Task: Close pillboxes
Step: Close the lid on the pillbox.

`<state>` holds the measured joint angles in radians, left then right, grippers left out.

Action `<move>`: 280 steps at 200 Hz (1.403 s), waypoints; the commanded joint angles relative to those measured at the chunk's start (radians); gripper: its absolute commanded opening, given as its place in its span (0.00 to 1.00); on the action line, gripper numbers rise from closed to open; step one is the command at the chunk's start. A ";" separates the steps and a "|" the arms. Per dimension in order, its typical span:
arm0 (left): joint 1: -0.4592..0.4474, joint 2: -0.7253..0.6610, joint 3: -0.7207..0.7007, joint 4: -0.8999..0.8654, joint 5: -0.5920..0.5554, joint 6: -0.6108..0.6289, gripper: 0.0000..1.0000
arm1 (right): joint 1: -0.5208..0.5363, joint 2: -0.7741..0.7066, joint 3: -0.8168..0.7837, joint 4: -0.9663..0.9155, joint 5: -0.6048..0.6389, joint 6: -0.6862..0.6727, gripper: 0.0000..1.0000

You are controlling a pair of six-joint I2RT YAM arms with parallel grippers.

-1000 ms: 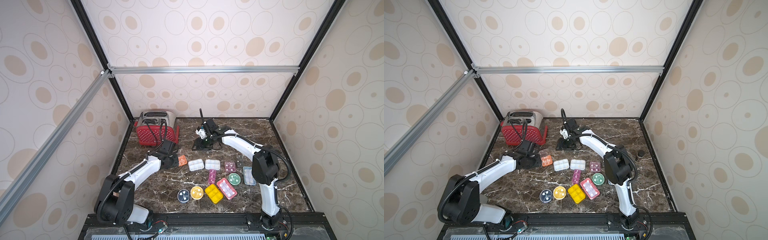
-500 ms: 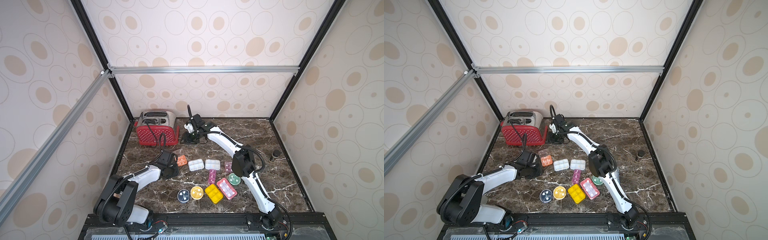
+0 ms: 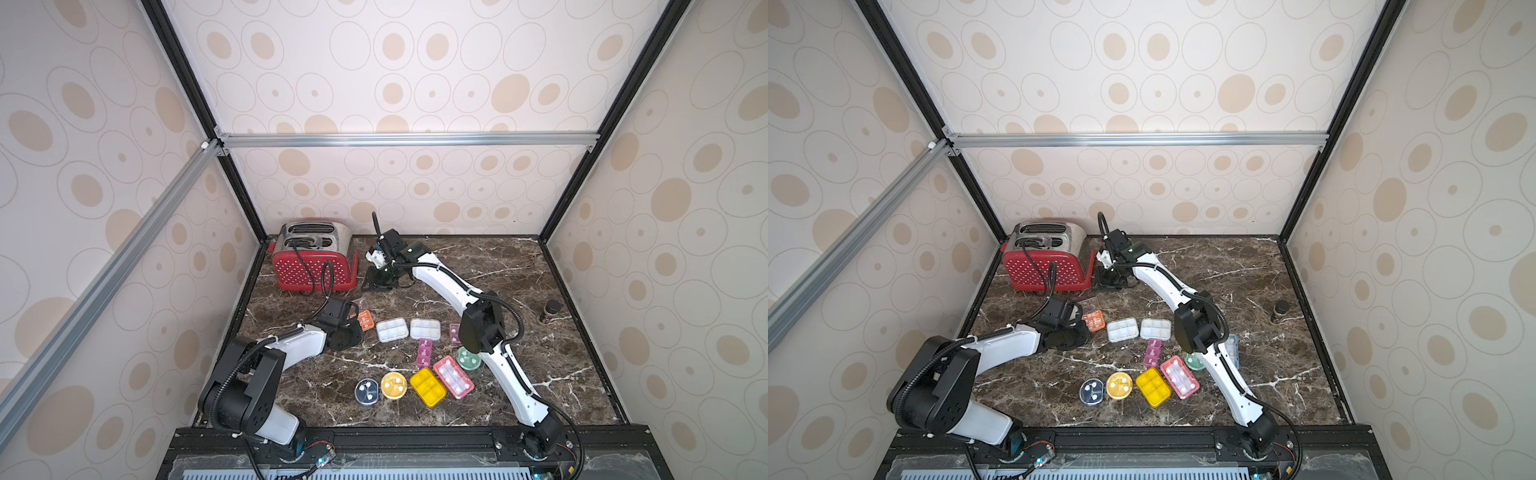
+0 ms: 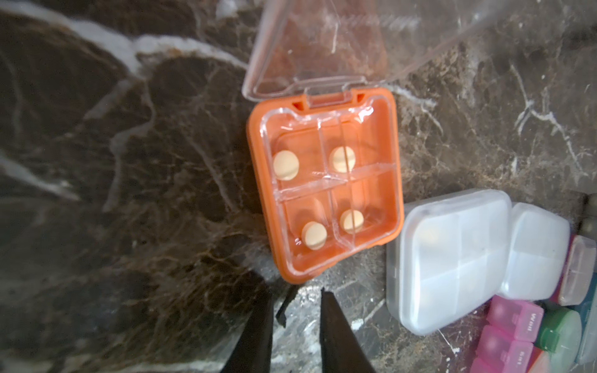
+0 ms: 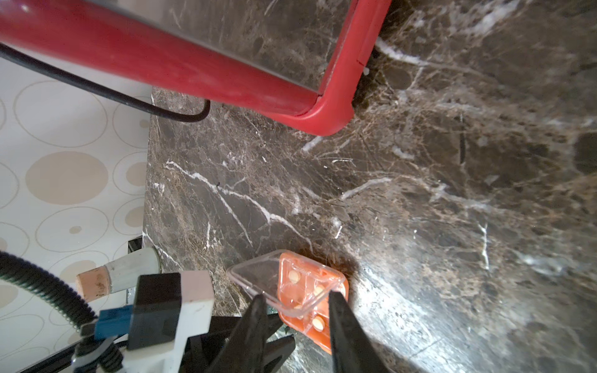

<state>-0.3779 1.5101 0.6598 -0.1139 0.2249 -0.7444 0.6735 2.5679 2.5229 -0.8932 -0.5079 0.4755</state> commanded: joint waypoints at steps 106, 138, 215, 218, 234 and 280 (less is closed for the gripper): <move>-0.004 0.053 0.025 -0.073 -0.020 0.020 0.20 | 0.015 0.046 -0.012 0.027 -0.101 -0.009 0.27; -0.004 0.056 0.030 -0.072 -0.019 0.020 0.20 | 0.016 0.033 -0.028 0.034 -0.112 -0.017 0.25; -0.004 0.057 0.051 -0.088 -0.017 0.025 0.19 | 0.015 -0.002 -0.079 0.036 -0.125 -0.041 0.21; -0.004 0.057 0.052 -0.089 -0.017 0.025 0.18 | 0.015 -0.004 -0.081 0.037 -0.126 -0.041 0.21; -0.004 0.053 0.058 -0.096 -0.020 0.027 0.18 | 0.017 -0.013 -0.089 0.037 -0.125 -0.047 0.21; -0.003 0.054 0.069 -0.101 -0.021 0.025 0.18 | 0.021 -0.042 -0.137 0.038 -0.124 -0.066 0.21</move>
<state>-0.3779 1.5459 0.7071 -0.1566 0.2192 -0.7334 0.6796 2.5690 2.4248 -0.8101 -0.6327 0.4385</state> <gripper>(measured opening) 0.180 0.208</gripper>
